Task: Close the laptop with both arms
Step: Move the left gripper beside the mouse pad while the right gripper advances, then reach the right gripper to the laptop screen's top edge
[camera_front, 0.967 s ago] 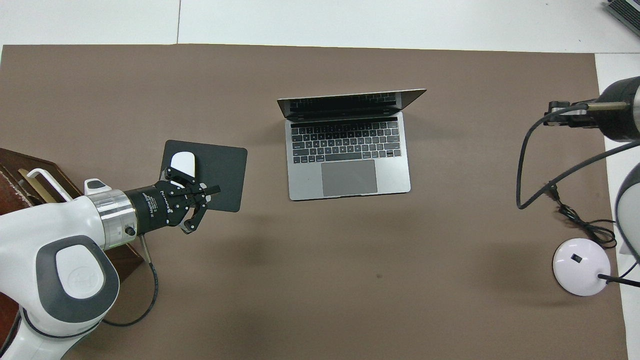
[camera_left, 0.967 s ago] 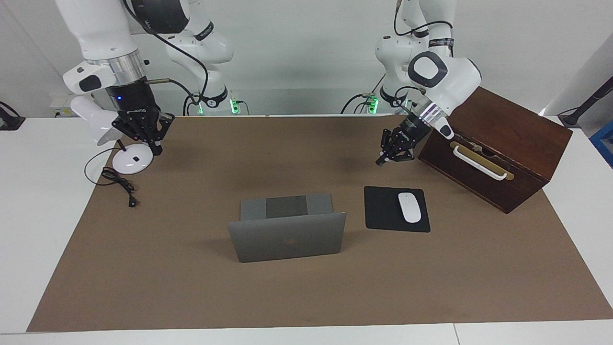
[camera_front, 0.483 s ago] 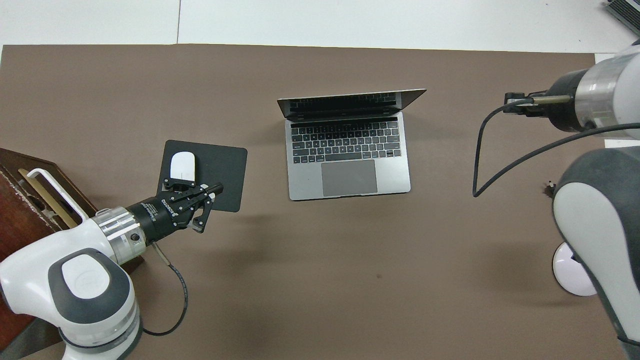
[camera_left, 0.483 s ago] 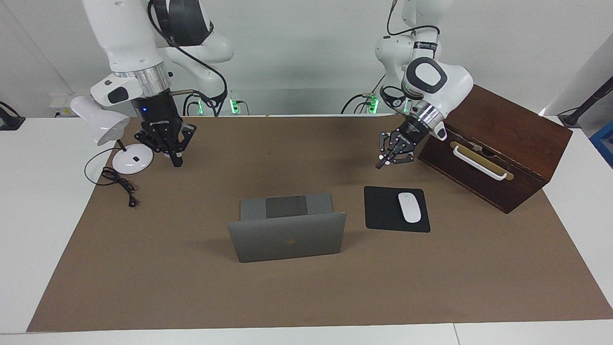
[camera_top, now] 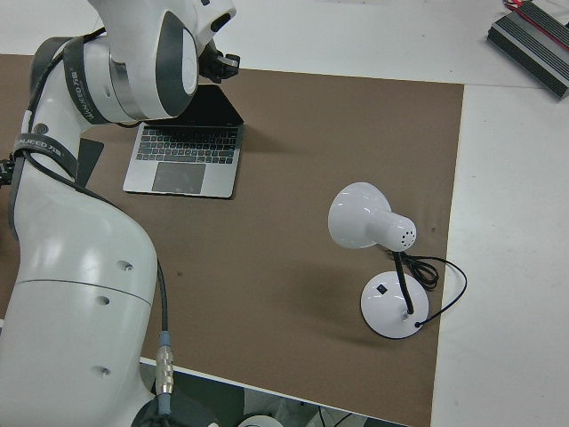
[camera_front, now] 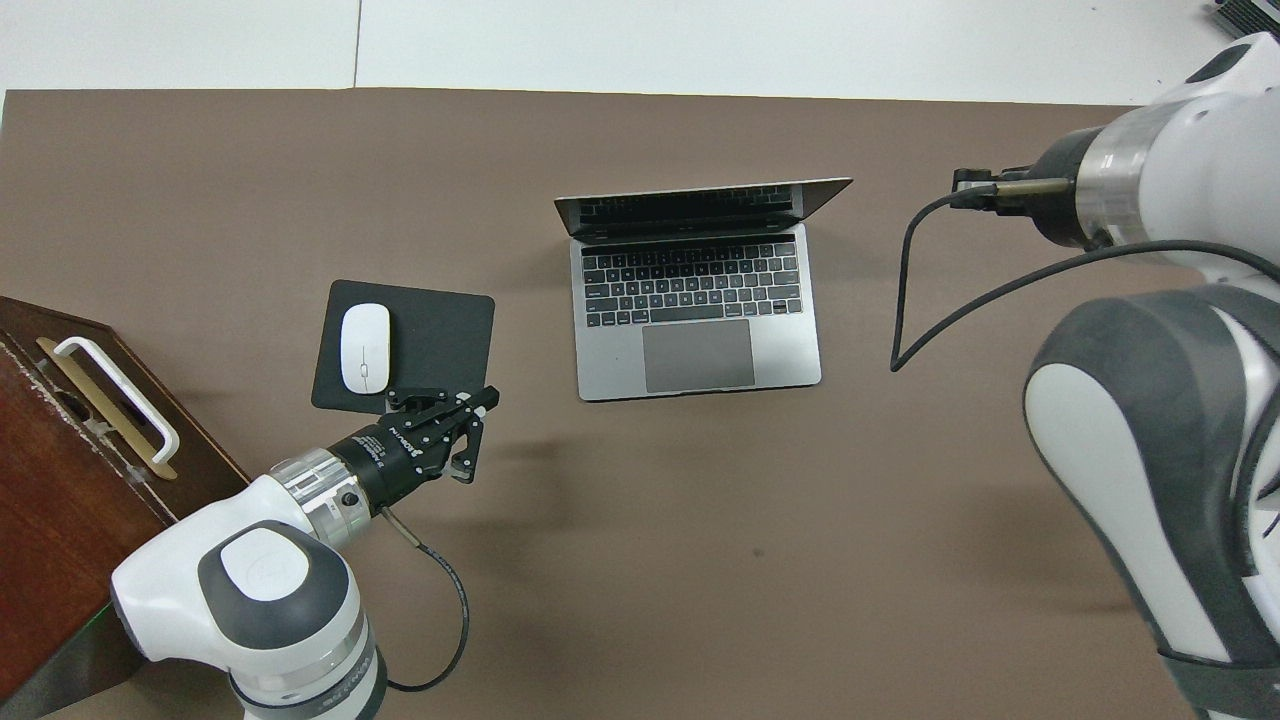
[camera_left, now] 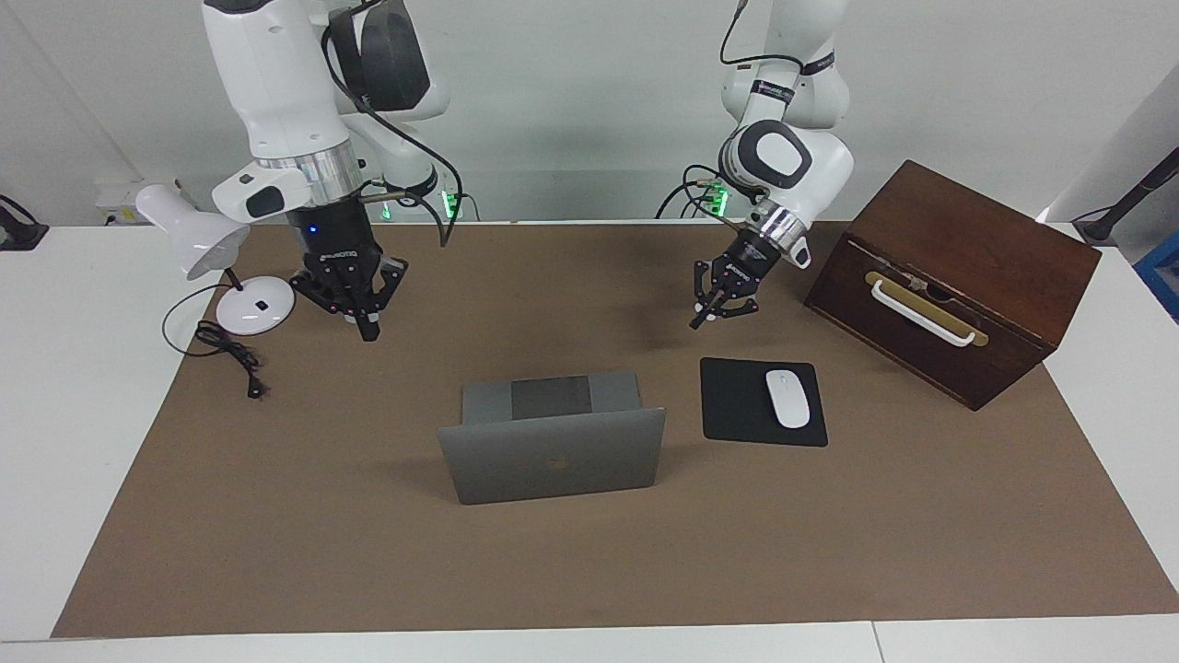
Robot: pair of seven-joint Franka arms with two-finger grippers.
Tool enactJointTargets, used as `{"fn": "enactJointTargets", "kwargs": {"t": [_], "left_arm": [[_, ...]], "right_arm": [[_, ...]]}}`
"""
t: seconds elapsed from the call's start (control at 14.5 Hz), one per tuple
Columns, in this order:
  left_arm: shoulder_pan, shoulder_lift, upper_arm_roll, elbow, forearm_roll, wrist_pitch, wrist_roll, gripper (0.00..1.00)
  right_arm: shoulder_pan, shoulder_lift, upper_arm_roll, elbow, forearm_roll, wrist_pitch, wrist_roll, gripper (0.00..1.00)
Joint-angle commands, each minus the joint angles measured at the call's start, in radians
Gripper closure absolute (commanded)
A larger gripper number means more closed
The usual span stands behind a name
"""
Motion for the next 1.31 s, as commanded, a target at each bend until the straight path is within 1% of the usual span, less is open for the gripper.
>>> {"fn": "enactJointTargets", "kwargs": {"t": [0.0, 0.14, 0.35, 0.48, 0.69, 0.83, 1.1, 1.24], "left_arm": [[-0.019, 0.071, 0.013, 0.060, -0.120, 0.025, 0.148, 1.00], [-0.041, 0.115, 0.011, 0.091, -0.163, 0.025, 0.202, 1.00], [-0.065, 0.206, 0.011, 0.128, -0.292, 0.019, 0.336, 1.00], [-0.068, 0.224, 0.013, 0.140, -0.375, 0.013, 0.389, 1.00], [-0.069, 0.266, 0.014, 0.166, -0.390, -0.022, 0.401, 1.00], [-0.071, 0.287, 0.013, 0.189, -0.403, -0.028, 0.418, 1.00], [-0.080, 0.342, 0.013, 0.229, -0.420, -0.039, 0.490, 1.00], [-0.081, 0.356, 0.013, 0.247, -0.420, -0.042, 0.495, 1.00]], "right_arm": [[0.027, 0.019, 0.001, -0.004, -0.038, 0.043, 0.065, 1.00], [0.047, 0.043, 0.001, -0.001, -0.052, 0.078, 0.084, 1.00], [0.076, 0.075, 0.001, 0.006, -0.086, 0.122, 0.131, 1.00], [0.096, 0.089, 0.000, 0.013, -0.101, 0.135, 0.142, 1.00], [0.110, 0.131, 0.001, 0.033, -0.109, 0.176, 0.153, 1.00], [0.134, 0.158, -0.002, 0.058, -0.109, 0.178, 0.180, 1.00], [0.137, 0.187, 0.001, 0.068, -0.136, 0.179, 0.220, 1.00], [0.162, 0.218, 0.000, 0.107, -0.138, 0.179, 0.230, 1.00]]}}
